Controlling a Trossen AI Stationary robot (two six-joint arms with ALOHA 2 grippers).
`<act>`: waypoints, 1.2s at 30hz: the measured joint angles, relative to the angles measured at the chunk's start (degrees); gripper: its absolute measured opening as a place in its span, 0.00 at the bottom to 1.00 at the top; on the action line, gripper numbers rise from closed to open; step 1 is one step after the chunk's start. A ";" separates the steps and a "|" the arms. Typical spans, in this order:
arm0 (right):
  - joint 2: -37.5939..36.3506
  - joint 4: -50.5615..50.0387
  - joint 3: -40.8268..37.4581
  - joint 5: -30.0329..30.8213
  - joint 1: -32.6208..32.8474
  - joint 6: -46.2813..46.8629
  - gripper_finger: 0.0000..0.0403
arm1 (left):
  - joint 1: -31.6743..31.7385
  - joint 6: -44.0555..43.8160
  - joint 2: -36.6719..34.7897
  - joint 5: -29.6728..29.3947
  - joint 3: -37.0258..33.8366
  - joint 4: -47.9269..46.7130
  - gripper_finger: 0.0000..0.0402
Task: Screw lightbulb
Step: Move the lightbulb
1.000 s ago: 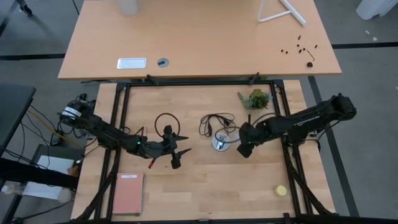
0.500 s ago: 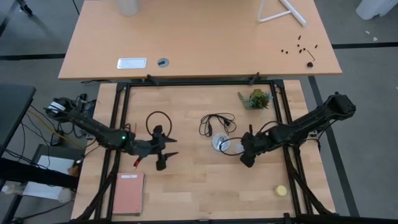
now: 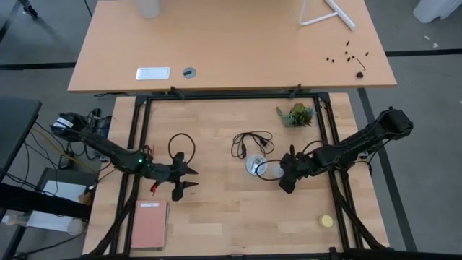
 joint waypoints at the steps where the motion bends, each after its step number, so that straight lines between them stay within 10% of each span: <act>1: 0.04 -0.06 -0.02 0.50 0.02 -0.06 0.44 | 0.00 -0.33 -0.52 0.73 -0.85 0.24 0.50; 13: 0.11 0.69 -0.13 4.31 1.96 -3.48 0.58 | 0.00 -1.92 -10.91 9.94 -9.62 1.11 0.02; 36: -1.87 2.12 -0.04 8.33 4.76 -5.56 0.59 | -0.26 -2.10 -20.48 13.67 -15.89 -2.49 0.00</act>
